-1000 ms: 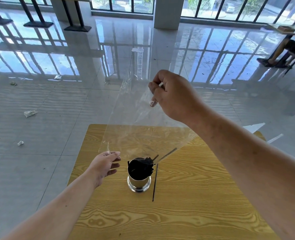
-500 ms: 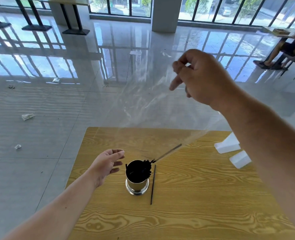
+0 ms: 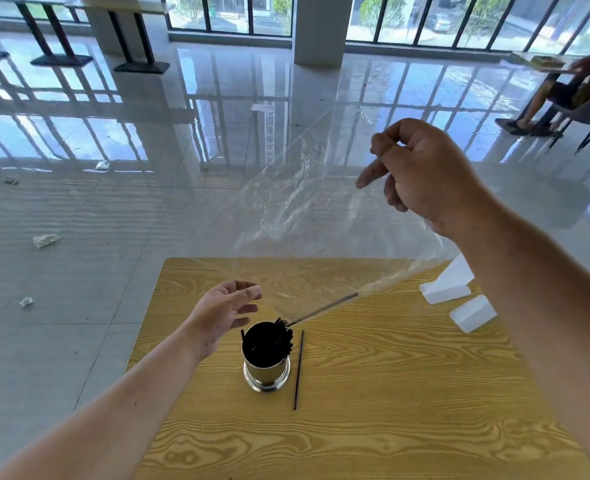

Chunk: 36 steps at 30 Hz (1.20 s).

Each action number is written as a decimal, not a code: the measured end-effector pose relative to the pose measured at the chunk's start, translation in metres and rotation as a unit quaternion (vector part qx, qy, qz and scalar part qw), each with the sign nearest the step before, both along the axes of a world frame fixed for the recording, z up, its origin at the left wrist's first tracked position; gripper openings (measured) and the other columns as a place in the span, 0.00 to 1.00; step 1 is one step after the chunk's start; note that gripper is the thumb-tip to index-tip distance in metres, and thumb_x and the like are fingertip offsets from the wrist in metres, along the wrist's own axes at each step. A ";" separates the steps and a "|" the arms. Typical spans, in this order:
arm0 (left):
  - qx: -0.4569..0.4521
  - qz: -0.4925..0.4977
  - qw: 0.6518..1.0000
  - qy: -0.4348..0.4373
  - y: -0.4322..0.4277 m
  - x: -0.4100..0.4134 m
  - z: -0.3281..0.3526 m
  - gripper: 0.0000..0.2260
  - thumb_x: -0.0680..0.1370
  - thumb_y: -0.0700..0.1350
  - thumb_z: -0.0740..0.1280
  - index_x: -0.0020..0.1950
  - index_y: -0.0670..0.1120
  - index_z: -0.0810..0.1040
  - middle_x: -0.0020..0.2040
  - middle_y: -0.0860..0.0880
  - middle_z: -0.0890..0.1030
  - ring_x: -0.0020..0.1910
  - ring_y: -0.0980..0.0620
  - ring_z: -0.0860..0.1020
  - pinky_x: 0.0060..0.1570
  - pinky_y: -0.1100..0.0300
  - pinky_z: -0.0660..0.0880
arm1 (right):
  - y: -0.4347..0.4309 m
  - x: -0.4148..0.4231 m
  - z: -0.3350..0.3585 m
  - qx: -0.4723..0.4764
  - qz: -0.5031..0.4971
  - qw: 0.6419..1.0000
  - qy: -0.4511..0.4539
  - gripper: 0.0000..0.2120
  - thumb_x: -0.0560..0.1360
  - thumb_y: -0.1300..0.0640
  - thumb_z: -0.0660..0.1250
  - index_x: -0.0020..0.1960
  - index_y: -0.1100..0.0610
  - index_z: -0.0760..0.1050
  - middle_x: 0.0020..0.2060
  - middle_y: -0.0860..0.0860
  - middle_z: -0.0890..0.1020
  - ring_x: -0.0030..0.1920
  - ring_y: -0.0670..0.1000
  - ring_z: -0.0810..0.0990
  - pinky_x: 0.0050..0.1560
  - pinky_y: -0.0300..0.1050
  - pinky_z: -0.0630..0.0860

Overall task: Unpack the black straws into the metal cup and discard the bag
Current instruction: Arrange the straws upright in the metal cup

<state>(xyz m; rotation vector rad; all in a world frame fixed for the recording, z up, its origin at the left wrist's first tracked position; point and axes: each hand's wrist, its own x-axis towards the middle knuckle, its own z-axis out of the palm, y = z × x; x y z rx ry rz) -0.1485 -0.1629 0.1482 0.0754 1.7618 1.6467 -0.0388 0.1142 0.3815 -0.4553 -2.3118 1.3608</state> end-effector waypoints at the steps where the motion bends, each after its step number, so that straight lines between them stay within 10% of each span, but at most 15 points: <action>1: 0.002 -0.002 1.000 -0.001 0.000 0.001 0.001 0.12 0.80 0.49 0.75 0.61 0.47 0.84 0.56 0.47 0.88 0.56 0.47 0.85 0.56 0.50 0.80 | -0.001 0.000 0.001 -0.003 0.004 1.000 0.001 0.10 0.87 0.52 0.63 0.52 0.58 0.75 0.38 0.52 0.90 0.23 0.51 0.72 0.23 0.42 0.68; 17: 0.051 -0.025 0.998 -0.036 -0.036 0.004 0.013 0.11 0.81 0.36 0.66 0.46 0.47 0.86 0.57 0.41 0.88 0.51 0.45 0.85 0.55 0.49 0.78 | -0.044 -0.024 -0.018 0.061 -0.007 0.998 -0.018 0.10 0.86 0.52 0.64 0.49 0.55 0.74 0.35 0.46 0.89 0.27 0.55 0.71 0.26 0.43 0.68; 36: 0.096 -0.058 0.982 -0.150 -0.031 0.010 -0.002 0.10 0.76 0.35 0.58 0.44 0.47 0.76 0.64 0.40 0.85 0.60 0.41 0.86 0.66 0.43 0.74 | -0.058 -0.015 -0.011 0.184 -0.051 0.981 0.041 0.09 0.87 0.50 0.63 0.48 0.49 0.72 0.34 0.45 0.87 0.27 0.38 0.78 0.32 0.39 0.66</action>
